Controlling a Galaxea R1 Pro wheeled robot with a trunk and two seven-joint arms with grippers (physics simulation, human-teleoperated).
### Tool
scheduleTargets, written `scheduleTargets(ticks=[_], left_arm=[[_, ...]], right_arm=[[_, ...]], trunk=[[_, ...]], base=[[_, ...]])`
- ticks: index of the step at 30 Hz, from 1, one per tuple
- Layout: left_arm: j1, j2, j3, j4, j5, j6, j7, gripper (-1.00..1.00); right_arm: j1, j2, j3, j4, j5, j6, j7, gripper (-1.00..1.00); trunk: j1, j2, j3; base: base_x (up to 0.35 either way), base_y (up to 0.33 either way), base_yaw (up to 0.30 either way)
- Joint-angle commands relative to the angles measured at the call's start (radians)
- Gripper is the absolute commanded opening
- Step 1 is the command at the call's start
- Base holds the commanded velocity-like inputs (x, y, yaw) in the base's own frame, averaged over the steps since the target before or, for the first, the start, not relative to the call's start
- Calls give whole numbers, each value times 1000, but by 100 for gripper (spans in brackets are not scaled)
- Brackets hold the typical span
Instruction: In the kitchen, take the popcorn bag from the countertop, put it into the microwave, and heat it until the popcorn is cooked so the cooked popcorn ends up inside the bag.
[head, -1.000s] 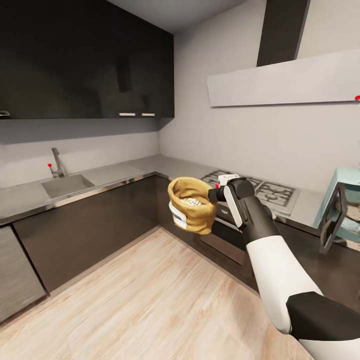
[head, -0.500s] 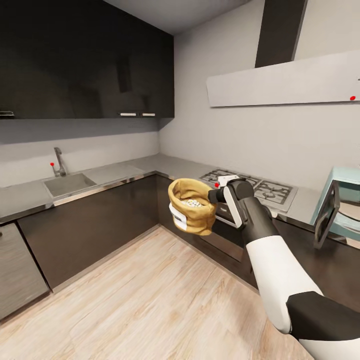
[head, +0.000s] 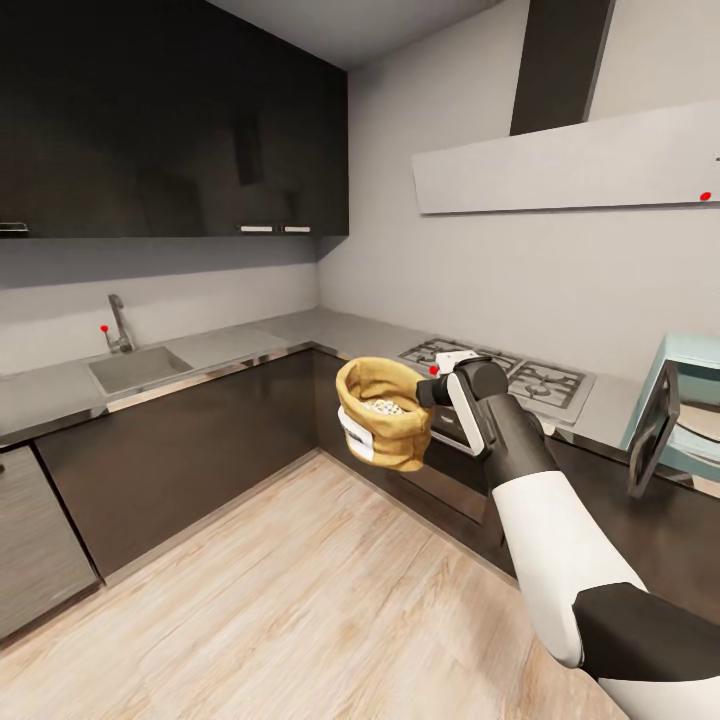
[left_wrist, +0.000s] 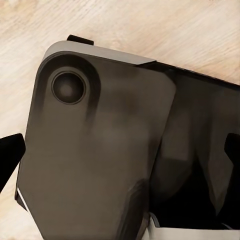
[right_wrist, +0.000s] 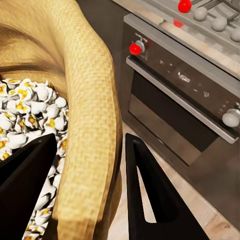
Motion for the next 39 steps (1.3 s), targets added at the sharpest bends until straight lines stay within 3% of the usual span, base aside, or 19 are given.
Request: scheduleTargets(ticks=[1,10,25,39], left_arm=[[0,0,1,0,5,-3,-1,100],[0,0,1,0,5,-3,-1,100],[0,0,0,1,5,-3,-2,100],[0,0,0,1,5,-3,-2,100]], right_arm=[[-1,0,1,-1,-2,4,-6,-100],[0,0,1,1,-2,4,-7,-100],[0,-15,1,1,-2,4,-7,-100],[-1,-17,1,1,-2,4,-7,-100]], trunk=[[0,-1,-1],[0,-1,-1],[0,-1,7],[0,-1,13]], base=[[0,0,0],[0,0,-25],[-11,0,-225],[-303,0,-212]])
